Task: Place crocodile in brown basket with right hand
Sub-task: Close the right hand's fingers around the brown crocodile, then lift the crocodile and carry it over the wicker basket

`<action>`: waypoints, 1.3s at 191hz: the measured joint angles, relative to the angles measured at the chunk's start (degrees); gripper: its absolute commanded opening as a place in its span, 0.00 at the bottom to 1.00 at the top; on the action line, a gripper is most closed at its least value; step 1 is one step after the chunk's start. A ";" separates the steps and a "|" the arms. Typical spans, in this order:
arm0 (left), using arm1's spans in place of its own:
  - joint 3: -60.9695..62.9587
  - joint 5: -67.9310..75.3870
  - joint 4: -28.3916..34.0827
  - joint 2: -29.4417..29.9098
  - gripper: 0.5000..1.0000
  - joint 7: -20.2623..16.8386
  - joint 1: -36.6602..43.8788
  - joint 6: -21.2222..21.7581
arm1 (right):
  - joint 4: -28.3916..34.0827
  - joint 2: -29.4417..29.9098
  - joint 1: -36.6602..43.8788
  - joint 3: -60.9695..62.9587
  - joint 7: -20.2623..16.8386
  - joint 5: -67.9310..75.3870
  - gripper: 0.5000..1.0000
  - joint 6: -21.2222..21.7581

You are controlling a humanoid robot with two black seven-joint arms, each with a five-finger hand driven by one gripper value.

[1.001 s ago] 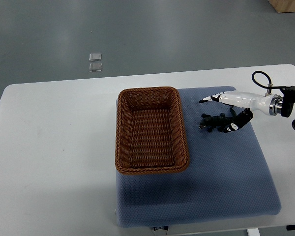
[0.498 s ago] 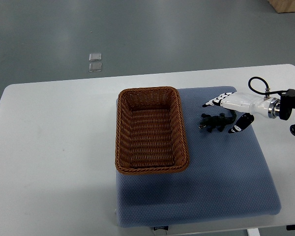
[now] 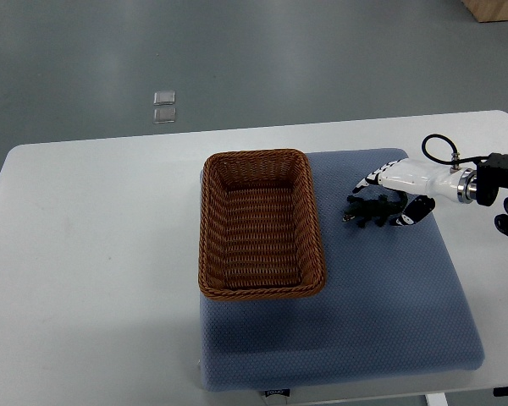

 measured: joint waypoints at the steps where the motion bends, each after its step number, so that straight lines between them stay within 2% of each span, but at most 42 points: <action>1: 0.00 0.00 0.00 0.00 1.00 0.00 0.00 0.00 | 0.00 0.03 0.00 -0.02 0.00 0.00 0.65 0.00; 50: 0.00 0.00 0.00 0.00 1.00 0.00 0.00 0.00 | -0.35 1.01 0.03 -0.93 -0.10 -0.16 0.59 -0.44; 72: 0.01 0.00 0.00 0.00 1.00 0.01 0.00 0.00 | -1.45 1.36 0.03 -1.25 -0.11 -0.38 0.51 -0.79; 87: 0.01 0.00 0.00 0.00 1.00 0.02 0.00 0.00 | -2.08 1.63 0.03 -1.28 -0.13 -0.42 0.43 -0.86; 100: 0.02 0.00 0.00 0.00 1.00 0.02 0.00 0.00 | -2.48 1.78 0.03 -1.29 -0.28 -0.43 0.32 -0.93; 108: 0.02 0.00 0.00 0.00 1.00 0.02 0.00 0.00 | -2.58 1.78 0.03 -1.29 -0.59 -0.43 0.29 -0.98; 121: 0.02 0.00 0.00 0.00 1.00 0.01 0.00 0.00 | -2.66 1.78 0.03 -1.29 -1.03 -0.43 0.16 -1.03; 135: 0.02 0.00 0.00 0.00 1.00 0.01 0.00 0.00 | -2.78 1.73 0.03 -1.30 -1.25 -0.43 0.07 -1.08; 140: 0.01 0.00 0.00 0.00 1.00 0.01 0.00 0.00 | -2.87 1.70 0.03 -1.30 -1.28 -0.43 0.01 -1.15; 248: 0.02 0.00 0.00 0.00 1.00 -0.01 0.00 0.00 | -3.83 0.43 1.73 0.60 -1.37 1.63 0.00 -4.19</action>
